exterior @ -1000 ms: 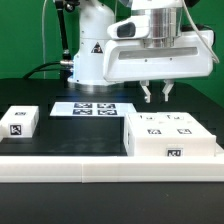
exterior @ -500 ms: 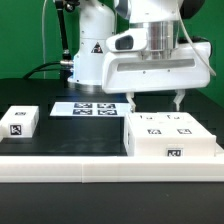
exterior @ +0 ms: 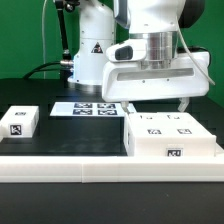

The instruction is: Assemble cabinet

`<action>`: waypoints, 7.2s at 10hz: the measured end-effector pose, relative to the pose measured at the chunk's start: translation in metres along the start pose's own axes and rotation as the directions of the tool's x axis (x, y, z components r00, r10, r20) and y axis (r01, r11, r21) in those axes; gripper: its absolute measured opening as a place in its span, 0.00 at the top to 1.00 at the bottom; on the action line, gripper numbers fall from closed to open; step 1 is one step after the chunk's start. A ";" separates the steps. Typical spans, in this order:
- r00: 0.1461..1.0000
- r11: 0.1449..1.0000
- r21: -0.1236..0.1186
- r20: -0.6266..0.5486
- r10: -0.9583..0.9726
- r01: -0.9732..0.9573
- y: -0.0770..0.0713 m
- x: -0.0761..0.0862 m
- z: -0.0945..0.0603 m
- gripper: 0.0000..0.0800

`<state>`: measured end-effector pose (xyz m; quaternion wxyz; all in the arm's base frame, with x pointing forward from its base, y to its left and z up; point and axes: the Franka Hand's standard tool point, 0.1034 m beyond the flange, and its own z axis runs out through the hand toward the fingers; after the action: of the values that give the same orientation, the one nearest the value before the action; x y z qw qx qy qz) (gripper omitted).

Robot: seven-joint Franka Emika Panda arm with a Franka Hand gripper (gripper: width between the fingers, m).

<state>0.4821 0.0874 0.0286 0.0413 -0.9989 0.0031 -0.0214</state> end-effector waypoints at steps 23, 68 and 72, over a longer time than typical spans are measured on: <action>1.000 1.000 -0.006 -0.014 -0.017 0.017 0.003 0.002 0.008 0.74; 0.996 0.999 -0.029 0.077 -0.040 0.042 0.037 -0.006 -0.076 0.00; 0.994 0.997 -0.029 0.083 -0.074 0.077 0.085 -0.018 -0.073 0.00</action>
Offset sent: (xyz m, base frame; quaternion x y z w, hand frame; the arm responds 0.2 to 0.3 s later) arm 0.0088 -0.0188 -0.0282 -0.0587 0.0326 0.0221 0.9975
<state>0.4605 -0.0035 0.0934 0.0245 -0.9989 -0.0360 0.0182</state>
